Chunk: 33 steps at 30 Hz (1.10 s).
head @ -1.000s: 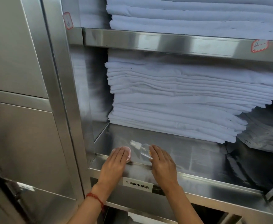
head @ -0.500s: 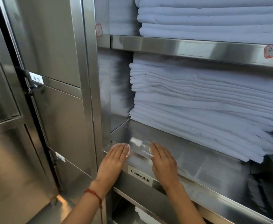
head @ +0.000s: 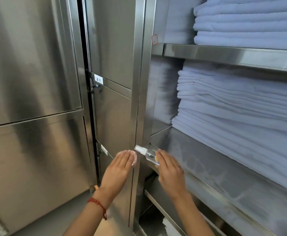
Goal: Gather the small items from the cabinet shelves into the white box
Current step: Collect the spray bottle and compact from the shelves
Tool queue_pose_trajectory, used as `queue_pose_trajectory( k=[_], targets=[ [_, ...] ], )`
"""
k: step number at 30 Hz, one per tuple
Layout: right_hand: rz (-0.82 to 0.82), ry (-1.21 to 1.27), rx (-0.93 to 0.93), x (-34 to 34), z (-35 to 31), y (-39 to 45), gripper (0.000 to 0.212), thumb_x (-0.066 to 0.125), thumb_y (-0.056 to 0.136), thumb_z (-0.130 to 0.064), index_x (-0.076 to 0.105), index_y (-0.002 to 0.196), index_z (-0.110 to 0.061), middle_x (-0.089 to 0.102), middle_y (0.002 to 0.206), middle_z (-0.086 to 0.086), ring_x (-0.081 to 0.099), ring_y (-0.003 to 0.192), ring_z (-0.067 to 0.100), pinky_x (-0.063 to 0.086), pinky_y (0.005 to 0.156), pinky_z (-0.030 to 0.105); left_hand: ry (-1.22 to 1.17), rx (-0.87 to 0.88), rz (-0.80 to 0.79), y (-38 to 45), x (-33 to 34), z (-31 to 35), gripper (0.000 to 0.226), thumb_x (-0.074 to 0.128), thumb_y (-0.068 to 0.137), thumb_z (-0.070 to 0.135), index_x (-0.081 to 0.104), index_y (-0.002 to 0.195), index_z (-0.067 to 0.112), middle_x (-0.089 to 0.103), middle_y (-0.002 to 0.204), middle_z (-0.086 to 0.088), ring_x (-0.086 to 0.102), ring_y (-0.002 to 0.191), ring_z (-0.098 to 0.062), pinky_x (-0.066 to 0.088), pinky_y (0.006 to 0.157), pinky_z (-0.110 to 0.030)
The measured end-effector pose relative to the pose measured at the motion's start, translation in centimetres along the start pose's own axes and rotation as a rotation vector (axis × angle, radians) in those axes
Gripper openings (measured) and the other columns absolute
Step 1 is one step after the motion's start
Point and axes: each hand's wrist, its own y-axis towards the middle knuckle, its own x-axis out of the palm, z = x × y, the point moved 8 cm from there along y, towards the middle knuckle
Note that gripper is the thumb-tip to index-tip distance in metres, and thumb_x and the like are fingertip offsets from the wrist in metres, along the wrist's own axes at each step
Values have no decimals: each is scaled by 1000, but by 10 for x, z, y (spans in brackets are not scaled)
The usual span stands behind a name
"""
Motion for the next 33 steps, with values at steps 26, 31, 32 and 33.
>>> queue_pose_trajectory(
  k=[26, 31, 32, 33],
  targets=[
    [46, 210, -172, 115, -148, 111, 57, 87, 53, 2, 70, 107, -3, 68, 111, 9, 67, 99, 23, 42, 93, 29, 275, -129, 155, -36, -41, -194, 47, 48, 71, -4, 64, 115, -6, 64, 115, -19, 63, 105, -32, 30, 103, -43],
    [78, 249, -211, 133, -170, 131, 57, 87, 51, 3, 70, 106, -2, 69, 109, 10, 67, 97, 23, 45, 92, 30, 341, -157, 139, -38, -42, -226, 48, 39, 74, 0, 63, 115, -7, 64, 113, -19, 63, 104, -31, 32, 103, -42],
    [81, 253, -218, 137, -174, 134, 57, 87, 51, 2, 70, 105, -2, 69, 109, 10, 68, 97, 23, 48, 90, 31, 353, -165, 131, -40, -41, -233, 48, 40, 74, 0, 63, 116, -6, 64, 115, -19, 63, 106, -31, 31, 104, -42],
    [88, 263, -222, 141, -179, 136, 56, 87, 52, 2, 70, 105, -3, 69, 109, 10, 68, 97, 23, 49, 89, 31, 371, -175, 129, -43, -42, -239, 47, 43, 75, 0, 62, 118, -6, 63, 116, -18, 62, 107, -31, 30, 106, -42]
  ],
)
